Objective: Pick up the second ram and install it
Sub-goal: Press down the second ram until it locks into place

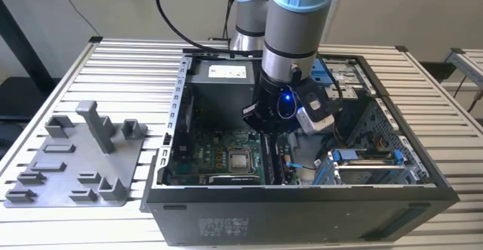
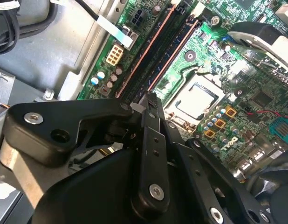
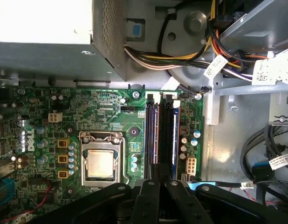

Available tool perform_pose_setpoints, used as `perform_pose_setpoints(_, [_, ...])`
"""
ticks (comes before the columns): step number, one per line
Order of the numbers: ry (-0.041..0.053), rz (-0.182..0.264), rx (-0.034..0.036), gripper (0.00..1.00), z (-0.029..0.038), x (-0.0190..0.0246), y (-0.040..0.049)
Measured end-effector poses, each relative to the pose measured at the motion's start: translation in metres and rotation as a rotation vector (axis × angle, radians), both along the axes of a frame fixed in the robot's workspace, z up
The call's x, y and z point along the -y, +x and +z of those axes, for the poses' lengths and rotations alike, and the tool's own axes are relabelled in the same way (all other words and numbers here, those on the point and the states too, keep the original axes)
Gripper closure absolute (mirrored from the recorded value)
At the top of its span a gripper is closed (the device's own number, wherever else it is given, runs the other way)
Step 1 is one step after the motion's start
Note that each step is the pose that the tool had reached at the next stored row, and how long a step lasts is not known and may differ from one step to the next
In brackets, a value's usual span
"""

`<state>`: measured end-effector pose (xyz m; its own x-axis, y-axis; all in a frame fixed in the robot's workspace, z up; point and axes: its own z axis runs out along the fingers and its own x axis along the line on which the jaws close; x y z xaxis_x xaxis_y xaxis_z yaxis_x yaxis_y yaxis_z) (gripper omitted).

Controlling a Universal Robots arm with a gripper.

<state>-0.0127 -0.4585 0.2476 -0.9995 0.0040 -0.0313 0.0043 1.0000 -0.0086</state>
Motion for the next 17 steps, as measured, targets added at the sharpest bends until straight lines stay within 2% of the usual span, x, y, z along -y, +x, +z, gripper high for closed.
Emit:
perform_pose_setpoints(9, [-0.0012, 0.003, 0.0001, 0.89, 0.0000, 0.0000, 0.0000])
perform_pose_setpoints(17, [-0.0012, 0.137, 0.0002, 0.89, -0.0004, 0.0000, -0.0001])
